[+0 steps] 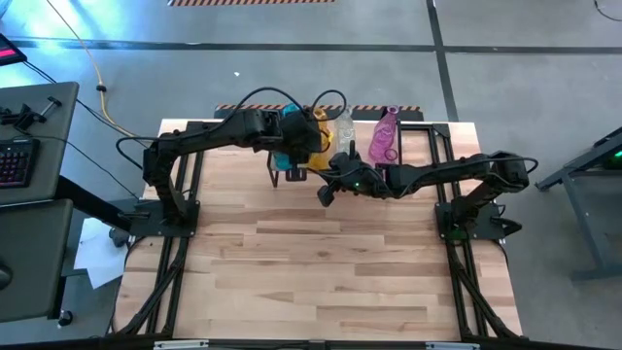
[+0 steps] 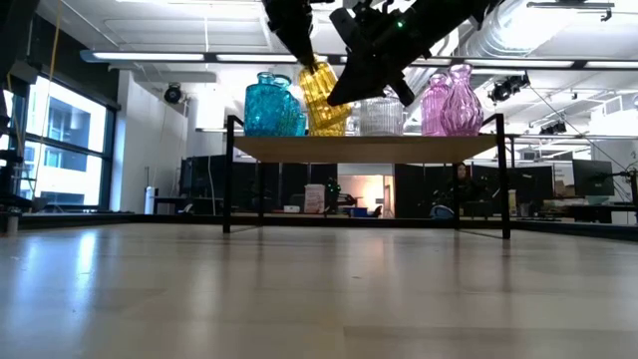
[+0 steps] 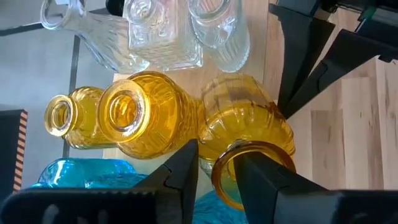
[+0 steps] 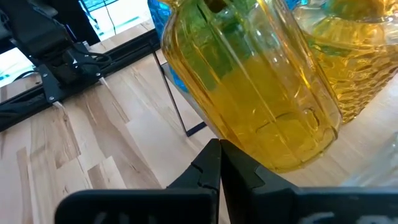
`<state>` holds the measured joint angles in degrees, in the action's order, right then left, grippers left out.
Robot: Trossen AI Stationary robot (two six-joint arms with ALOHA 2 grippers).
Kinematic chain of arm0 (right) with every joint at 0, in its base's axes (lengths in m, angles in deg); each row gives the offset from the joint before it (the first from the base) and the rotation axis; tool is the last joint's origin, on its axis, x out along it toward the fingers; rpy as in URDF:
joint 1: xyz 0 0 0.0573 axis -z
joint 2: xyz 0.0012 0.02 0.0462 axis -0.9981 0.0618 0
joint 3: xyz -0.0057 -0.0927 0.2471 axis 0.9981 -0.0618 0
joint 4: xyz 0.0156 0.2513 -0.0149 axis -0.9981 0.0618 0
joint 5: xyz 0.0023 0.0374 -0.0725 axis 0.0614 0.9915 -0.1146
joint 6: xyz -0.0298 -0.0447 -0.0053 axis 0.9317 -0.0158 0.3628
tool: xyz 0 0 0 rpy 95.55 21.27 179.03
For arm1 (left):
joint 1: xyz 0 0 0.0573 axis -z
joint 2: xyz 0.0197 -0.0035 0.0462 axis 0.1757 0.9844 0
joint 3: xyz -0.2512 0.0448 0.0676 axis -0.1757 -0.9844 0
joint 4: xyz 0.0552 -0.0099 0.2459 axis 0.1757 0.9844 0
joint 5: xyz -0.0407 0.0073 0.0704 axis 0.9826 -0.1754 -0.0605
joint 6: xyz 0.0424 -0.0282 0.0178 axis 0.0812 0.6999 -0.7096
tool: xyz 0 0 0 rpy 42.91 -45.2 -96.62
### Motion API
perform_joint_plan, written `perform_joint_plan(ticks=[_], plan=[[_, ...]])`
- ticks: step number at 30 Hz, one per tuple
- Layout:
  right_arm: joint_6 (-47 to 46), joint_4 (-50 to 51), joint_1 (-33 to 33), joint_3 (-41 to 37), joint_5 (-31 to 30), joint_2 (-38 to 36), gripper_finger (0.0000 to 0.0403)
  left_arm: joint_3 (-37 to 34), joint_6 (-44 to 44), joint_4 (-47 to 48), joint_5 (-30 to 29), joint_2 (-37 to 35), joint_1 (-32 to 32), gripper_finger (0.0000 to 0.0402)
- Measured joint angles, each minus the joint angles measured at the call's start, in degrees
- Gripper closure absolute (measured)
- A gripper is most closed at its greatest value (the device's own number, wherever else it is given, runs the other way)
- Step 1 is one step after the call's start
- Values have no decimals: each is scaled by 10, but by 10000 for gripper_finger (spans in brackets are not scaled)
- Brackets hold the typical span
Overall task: Sort vases onto shelf
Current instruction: Put the yellow transparent vase on the shelf aligned with the other yellow vases
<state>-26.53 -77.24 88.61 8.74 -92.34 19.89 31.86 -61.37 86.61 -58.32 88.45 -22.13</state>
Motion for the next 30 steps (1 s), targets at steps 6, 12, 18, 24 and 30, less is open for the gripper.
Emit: perform_joint_plan(ticks=[6, 12, 18, 24, 30], plan=[[0, 0, 0, 0, 0, 0, 403, 0, 0, 1, 0, 0, 0, 299], [0, 0, 0, 0, 0, 0, 403, 0, 5, 15, 3, 0, 0, 298], [-4, 0, 0, 0, 0, 0, 403, 0, 5, 27, 7, 0, 0, 298], [-4, 0, 0, 0, 0, 0, 403, 0, 5, 27, 8, -1, 0, 298], [-4, 1, 0, 0, 2, 0, 403, 0, 5, 27, 11, -1, 0, 298]])
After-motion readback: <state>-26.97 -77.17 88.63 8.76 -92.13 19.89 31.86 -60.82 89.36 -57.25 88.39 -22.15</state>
